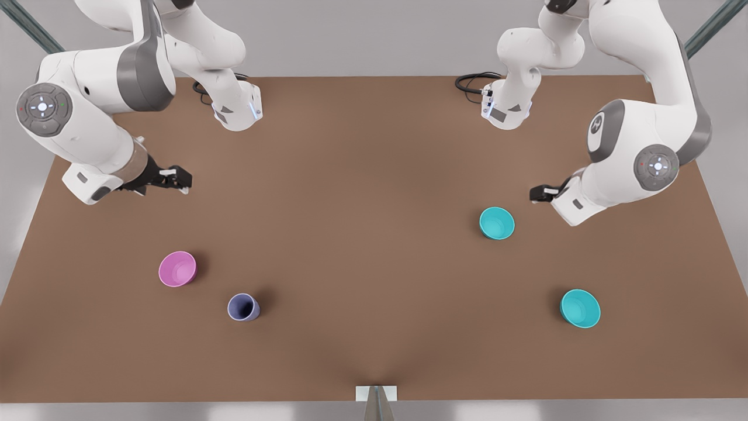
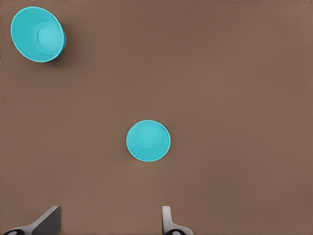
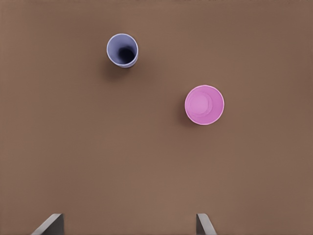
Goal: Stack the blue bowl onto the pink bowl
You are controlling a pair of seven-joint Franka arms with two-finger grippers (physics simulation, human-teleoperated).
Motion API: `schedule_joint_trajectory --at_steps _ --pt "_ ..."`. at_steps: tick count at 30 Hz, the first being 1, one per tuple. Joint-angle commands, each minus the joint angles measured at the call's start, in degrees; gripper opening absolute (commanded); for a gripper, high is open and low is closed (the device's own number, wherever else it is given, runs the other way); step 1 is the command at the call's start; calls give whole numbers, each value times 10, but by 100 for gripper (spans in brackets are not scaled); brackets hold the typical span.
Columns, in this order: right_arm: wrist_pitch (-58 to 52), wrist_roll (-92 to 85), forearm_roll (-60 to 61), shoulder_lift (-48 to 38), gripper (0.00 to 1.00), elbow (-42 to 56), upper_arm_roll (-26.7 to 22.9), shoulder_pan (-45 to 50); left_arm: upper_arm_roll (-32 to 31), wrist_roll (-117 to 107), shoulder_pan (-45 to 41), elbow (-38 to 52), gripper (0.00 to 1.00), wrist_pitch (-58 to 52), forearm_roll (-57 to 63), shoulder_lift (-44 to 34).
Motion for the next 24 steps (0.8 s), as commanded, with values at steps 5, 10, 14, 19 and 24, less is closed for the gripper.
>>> schedule_joint_trajectory --at_steps 5,10,14,19,24 --pt "18 12 0 4 100 1 -1 0 0 -4 1 0 100 17 0 -1" --pt "52 -10 -20 92 100 20 -2 -39 0 -3 1 0 100 16 0 -1" --pt "191 -22 -30 210 100 19 -2 -120 0 -3 1 0 100 16 0 4" --pt "289 -26 -30 281 100 19 -2 -166 0 -3 1 0 100 14 0 7" --pt "352 -26 -25 330 100 -9 -1 -192 0 -4 1 -1 100 13 0 7"
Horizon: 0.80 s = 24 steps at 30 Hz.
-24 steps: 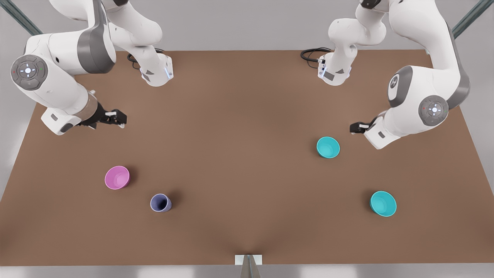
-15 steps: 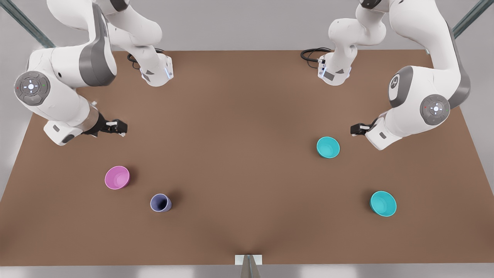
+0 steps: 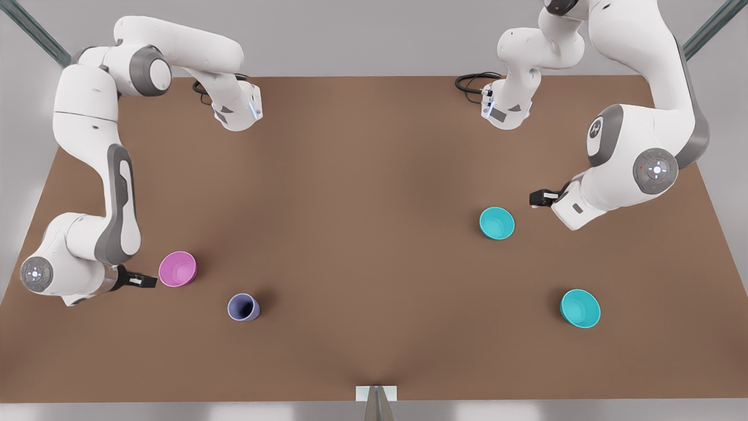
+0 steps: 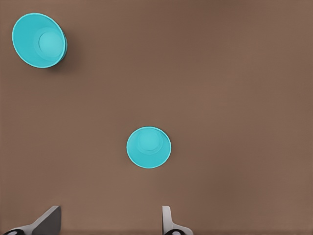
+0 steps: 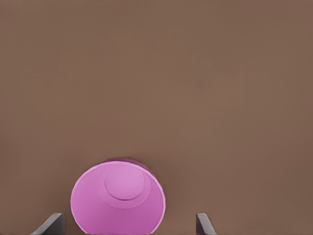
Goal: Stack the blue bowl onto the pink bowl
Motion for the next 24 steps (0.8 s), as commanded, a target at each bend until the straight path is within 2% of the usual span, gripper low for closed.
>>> schedule_joint_trajectory --at_steps 1,9,18,19,21,22,23,24 --pt "84 -14 5 3 100 -26 1 -5 0 -1 0 0 100 -1 0 -1" --pt "138 -51 33 -24 100 -159 4 -44 0 -1 0 -1 100 -1 0 4" --pt "150 -51 36 -7 98 -186 4 -45 0 -1 0 0 100 -8 0 4" --pt "149 -50 35 -4 91 -186 4 -45 0 -1 0 0 100 -8 0 4" --pt "141 -49 35 -4 45 -181 4 -45 0 -1 0 0 100 -8 0 4" --pt "140 -50 35 -4 28 -181 5 -45 0 -1 0 0 100 -8 0 4" --pt "127 -49 41 -4 21 -177 5 -45 0 -1 0 0 100 -8 0 4" --pt "115 -48 51 -4 21 -171 5 -44 0 -1 0 0 100 -8 0 4"
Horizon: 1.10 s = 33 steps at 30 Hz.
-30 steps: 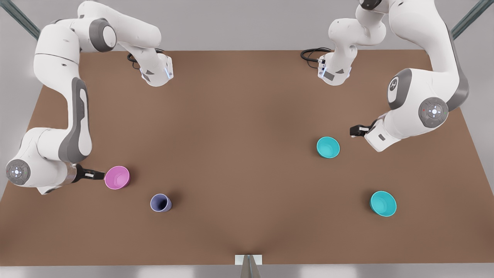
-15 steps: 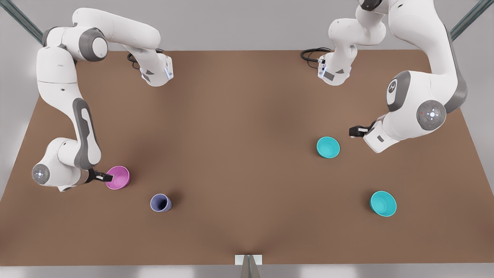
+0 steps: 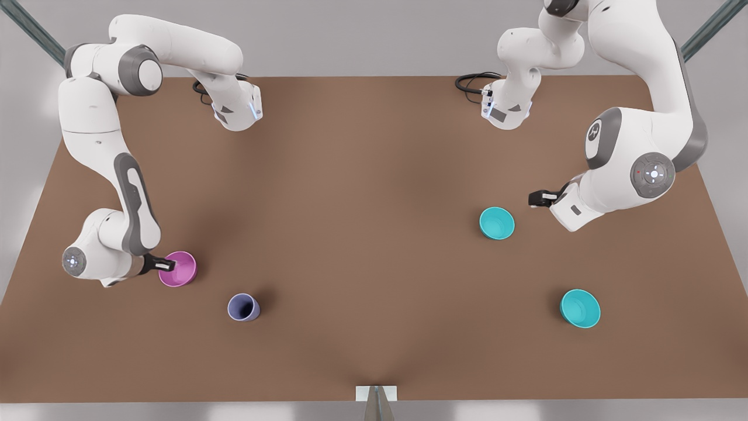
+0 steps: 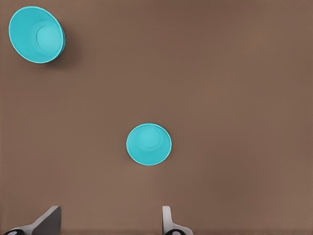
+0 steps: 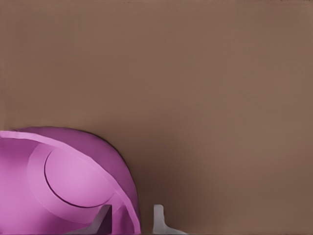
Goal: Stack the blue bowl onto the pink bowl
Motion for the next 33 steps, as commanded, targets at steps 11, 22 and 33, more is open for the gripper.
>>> schedule_joint_trajectory --at_steps 11,22,33 --pt "-202 -7 128 -105 21 11 71 2 0 -3 0 1 100 -3 0 -1" --pt "-86 522 163 -17 21 180 90 376 -2 -4 -3 1 100 -2 -1 -1" --pt "61 721 97 166 21 316 80 481 -2 -4 -1 -1 100 -2 -1 0"
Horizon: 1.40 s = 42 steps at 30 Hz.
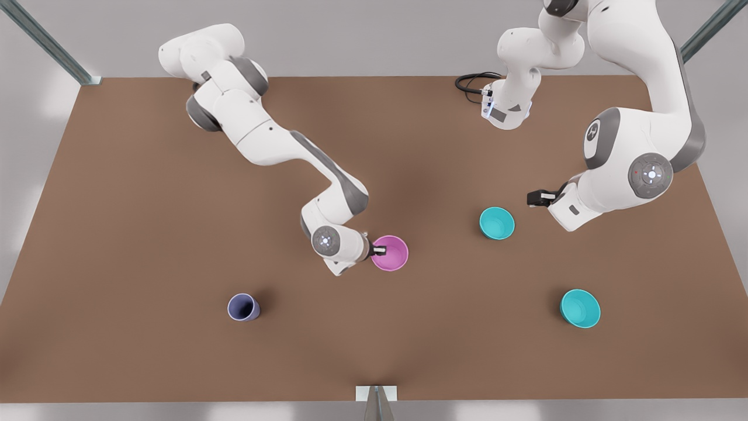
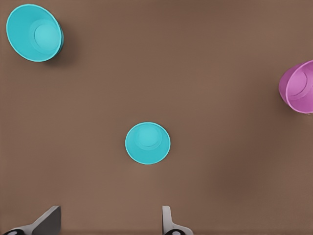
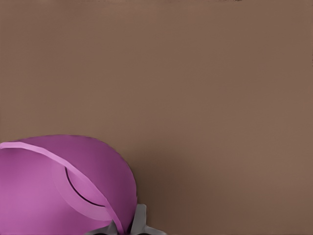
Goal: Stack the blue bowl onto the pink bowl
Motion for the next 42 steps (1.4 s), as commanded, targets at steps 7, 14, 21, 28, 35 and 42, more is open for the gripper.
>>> schedule_joint_trajectory --at_steps 7,14,21,28,35,42 --pt "50 339 -4 20 100 14 4 4 0 -21 -2 1 100 1 -1 3" --pt "-107 248 0 -67 100 13 6 -93 1 25 27 -55 100 98 -37 59" --pt "-545 -379 -182 -304 100 16 4 -372 6 271 67 -217 100 393 -117 156" --pt "-528 -374 -125 -525 100 -129 -122 -274 7 311 59 -253 100 389 -115 156" --pt "-525 -375 -125 -517 100 -129 -122 -272 18 372 58 -301 100 387 -116 123" --pt "-516 -375 -125 -513 100 -124 -122 -270 18 371 36 -322 67 389 -150 139"
